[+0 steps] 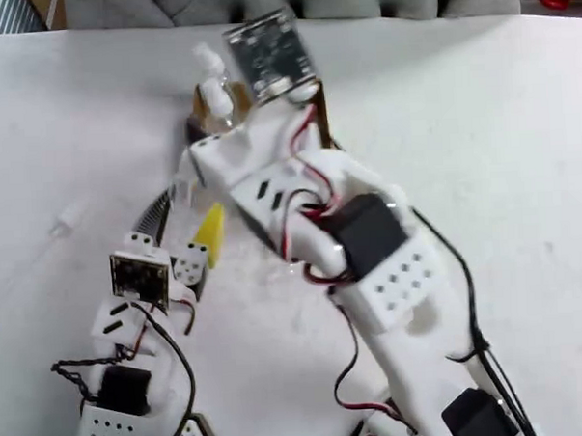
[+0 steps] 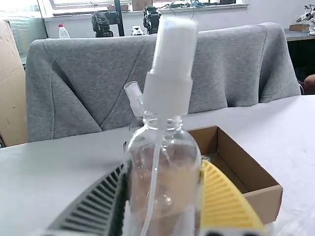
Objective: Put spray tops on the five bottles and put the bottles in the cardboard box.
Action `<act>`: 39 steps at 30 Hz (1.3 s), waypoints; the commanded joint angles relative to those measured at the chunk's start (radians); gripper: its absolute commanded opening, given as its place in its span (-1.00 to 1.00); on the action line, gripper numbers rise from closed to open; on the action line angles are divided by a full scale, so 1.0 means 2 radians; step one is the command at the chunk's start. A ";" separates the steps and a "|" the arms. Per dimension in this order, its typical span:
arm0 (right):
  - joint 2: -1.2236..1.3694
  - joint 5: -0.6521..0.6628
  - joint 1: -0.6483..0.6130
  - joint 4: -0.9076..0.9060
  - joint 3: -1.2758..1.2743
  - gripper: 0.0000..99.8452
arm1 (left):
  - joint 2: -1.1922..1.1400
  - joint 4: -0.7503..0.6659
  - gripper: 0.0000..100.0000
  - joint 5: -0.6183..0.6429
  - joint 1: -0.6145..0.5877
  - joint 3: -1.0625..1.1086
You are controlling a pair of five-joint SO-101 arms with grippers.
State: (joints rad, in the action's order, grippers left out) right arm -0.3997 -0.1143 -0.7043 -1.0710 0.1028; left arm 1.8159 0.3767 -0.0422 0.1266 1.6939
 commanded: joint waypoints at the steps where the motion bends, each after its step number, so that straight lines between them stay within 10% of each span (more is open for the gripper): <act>1: -0.010 -0.004 0.037 -0.030 0.067 -0.51 | 0.006 -0.002 -0.91 0.002 -0.005 -0.001; 11: -0.010 -0.004 0.112 -0.082 0.035 -0.99 | 0.007 -0.005 -0.91 0.011 -0.024 -0.016; 18: -0.012 -0.008 0.152 -0.089 -0.066 -0.90 | 0.007 0.012 -0.91 0.101 -0.050 -0.049; 39: -0.054 -0.002 0.084 -0.049 -0.287 -0.90 | -0.049 0.016 -0.91 0.104 -0.050 -0.097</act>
State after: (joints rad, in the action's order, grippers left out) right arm -0.4319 -0.1204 -0.5355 -1.2106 -0.4388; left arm 1.8128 0.4043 0.1588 0.0407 1.6218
